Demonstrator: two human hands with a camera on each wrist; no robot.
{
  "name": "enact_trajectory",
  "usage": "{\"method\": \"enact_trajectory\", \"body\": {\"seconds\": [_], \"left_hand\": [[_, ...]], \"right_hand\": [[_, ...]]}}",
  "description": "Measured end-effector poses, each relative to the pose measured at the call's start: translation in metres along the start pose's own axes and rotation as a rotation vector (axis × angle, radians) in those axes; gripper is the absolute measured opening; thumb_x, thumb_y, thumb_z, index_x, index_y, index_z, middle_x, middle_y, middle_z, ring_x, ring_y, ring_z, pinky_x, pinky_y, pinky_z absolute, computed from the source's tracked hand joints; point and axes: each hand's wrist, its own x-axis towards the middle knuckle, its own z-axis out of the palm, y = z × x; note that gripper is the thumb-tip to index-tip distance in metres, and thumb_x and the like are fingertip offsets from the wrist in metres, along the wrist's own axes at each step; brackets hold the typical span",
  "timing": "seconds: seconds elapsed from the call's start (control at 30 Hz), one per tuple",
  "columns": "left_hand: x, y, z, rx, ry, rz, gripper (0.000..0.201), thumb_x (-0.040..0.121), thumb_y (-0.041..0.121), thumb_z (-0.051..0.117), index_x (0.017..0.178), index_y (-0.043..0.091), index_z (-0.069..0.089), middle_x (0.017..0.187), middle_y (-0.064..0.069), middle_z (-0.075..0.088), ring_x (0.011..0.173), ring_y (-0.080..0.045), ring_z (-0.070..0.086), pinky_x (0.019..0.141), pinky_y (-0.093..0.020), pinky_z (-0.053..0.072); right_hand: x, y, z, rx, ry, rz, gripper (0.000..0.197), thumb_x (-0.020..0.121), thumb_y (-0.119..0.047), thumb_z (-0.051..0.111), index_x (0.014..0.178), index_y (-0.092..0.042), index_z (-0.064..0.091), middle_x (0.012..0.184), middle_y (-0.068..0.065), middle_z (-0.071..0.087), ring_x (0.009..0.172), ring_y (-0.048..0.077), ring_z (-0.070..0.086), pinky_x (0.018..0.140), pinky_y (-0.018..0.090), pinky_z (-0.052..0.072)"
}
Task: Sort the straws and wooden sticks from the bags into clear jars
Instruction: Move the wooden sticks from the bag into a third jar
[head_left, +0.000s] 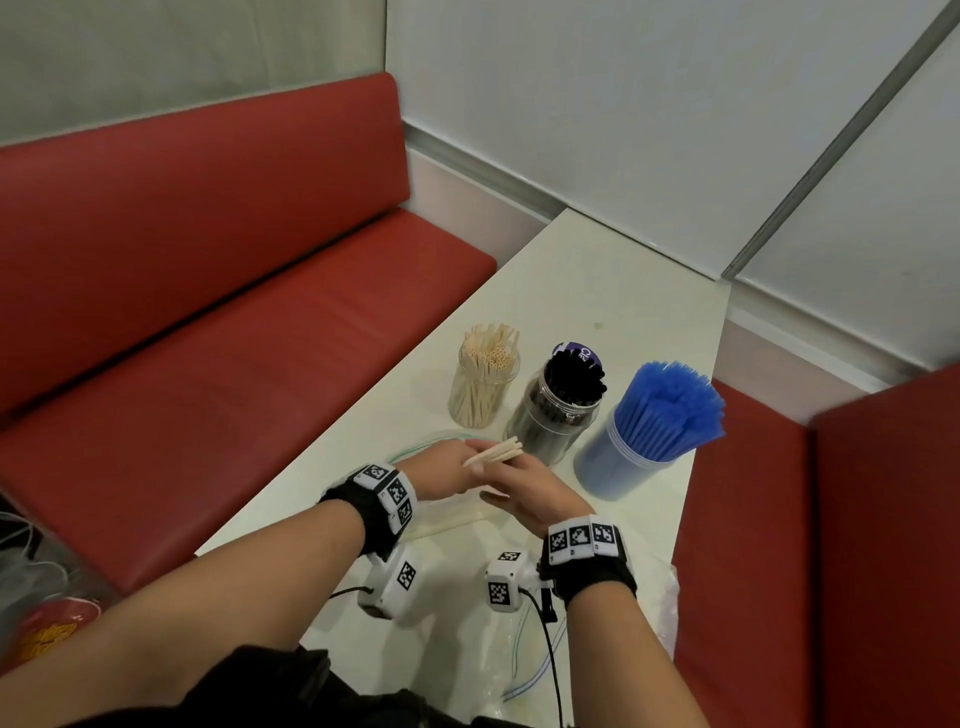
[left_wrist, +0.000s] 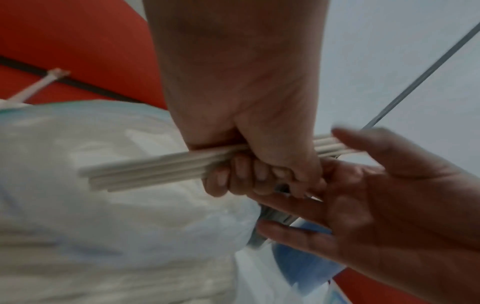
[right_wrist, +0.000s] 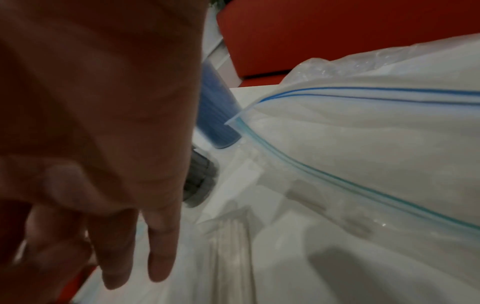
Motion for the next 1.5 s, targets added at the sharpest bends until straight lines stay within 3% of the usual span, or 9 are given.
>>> {"method": "enact_trajectory", "body": {"seconds": [0.13,0.23,0.4,0.6,0.73,0.9,1.03,1.3,1.5], "left_hand": [[0.004,0.033,-0.009,-0.246,-0.094,0.016,0.004,0.089,0.023,0.055,0.091,0.025,0.057,0.057,0.003,0.049,0.042,-0.007,0.039,0.04,-0.021,0.031],[0.007,0.048,-0.017,-0.468,-0.125,0.008,0.022,0.091,0.027,0.059,0.076,0.011,0.057,0.048,0.008,0.043,0.038,-0.006,0.032,0.037,-0.02,0.025],[0.01,0.053,-0.045,-0.55,-0.133,0.049,0.069,0.087,0.075,0.043,0.072,0.01,0.061,0.048,0.007,0.035,0.039,-0.011,0.024,0.039,-0.018,0.021],[0.021,0.066,-0.047,-1.283,0.001,-0.186,0.042,0.092,0.051,0.06,0.076,0.012,0.065,0.061,-0.003,0.057,0.044,-0.011,0.051,0.04,-0.021,0.044],[0.022,0.073,-0.039,-1.582,-0.094,-0.169,0.033,0.089,0.034,0.068,0.086,0.002,0.076,0.081,-0.011,0.069,0.07,-0.018,0.07,0.058,-0.025,0.06],[0.018,0.063,-0.039,-1.507,-0.178,-0.224,0.04,0.083,0.049,0.07,0.077,0.011,0.077,0.071,-0.005,0.067,0.053,-0.008,0.064,0.043,-0.015,0.051],[0.016,0.049,-0.031,-1.481,-0.241,-0.286,0.049,0.073,0.063,0.072,0.072,0.014,0.07,0.057,0.003,0.052,0.036,-0.001,0.044,0.028,-0.011,0.032],[0.008,0.017,-0.023,-1.438,-0.14,-0.419,0.028,0.097,0.033,0.053,0.079,0.01,0.051,0.05,0.006,0.036,0.029,-0.003,0.025,0.024,-0.014,0.018],[0.021,0.002,-0.024,-1.238,0.021,-0.473,0.043,0.102,0.047,0.041,0.096,0.009,0.059,0.064,-0.004,0.055,0.05,-0.013,0.051,0.046,-0.021,0.043]], "right_hand": [[0.001,-0.027,0.018,0.003,0.195,-0.195,0.039,0.1,-0.043,0.056,0.116,-0.013,0.075,0.119,0.016,0.072,0.115,0.034,0.067,0.102,0.055,0.051],[-0.01,-0.051,0.02,0.056,0.278,-0.286,0.052,0.101,-0.052,0.05,0.099,-0.009,0.079,0.102,0.025,0.074,0.088,0.049,0.07,0.078,0.061,0.058],[-0.033,-0.102,0.01,0.437,0.374,-0.562,0.044,0.104,-0.04,0.049,0.073,-0.011,0.062,0.053,0.006,0.053,0.061,0.026,0.068,0.065,0.039,0.058],[-0.058,-0.146,0.022,0.323,0.561,-0.781,0.04,0.101,-0.037,0.059,0.068,-0.016,0.055,0.049,0.0,0.042,0.047,0.018,0.05,0.068,0.042,0.056],[-0.063,-0.147,0.036,0.156,0.576,-0.716,0.038,0.095,-0.023,0.069,0.061,-0.016,0.053,0.05,0.001,0.053,0.054,0.018,0.06,0.08,0.047,0.06],[-0.064,-0.142,0.035,0.049,0.524,-0.628,0.043,0.095,-0.026,0.069,0.056,-0.016,0.053,0.057,0.008,0.06,0.067,0.03,0.062,0.083,0.05,0.056],[-0.055,-0.133,0.032,0.023,0.48,-0.564,0.043,0.103,-0.03,0.057,0.071,-0.001,0.057,0.079,0.042,0.059,0.067,0.03,0.069,0.067,0.038,0.057],[-0.043,-0.123,0.001,-0.302,0.18,-0.248,0.028,0.092,-0.017,0.073,0.093,0.011,0.07,0.085,0.019,0.073,0.076,0.025,0.068,0.07,0.03,0.06],[-0.018,-0.143,-0.007,-0.274,0.189,-0.18,0.018,0.087,-0.002,0.074,0.095,0.014,0.071,0.092,0.031,0.071,0.077,0.031,0.074,0.064,0.024,0.062]]}}
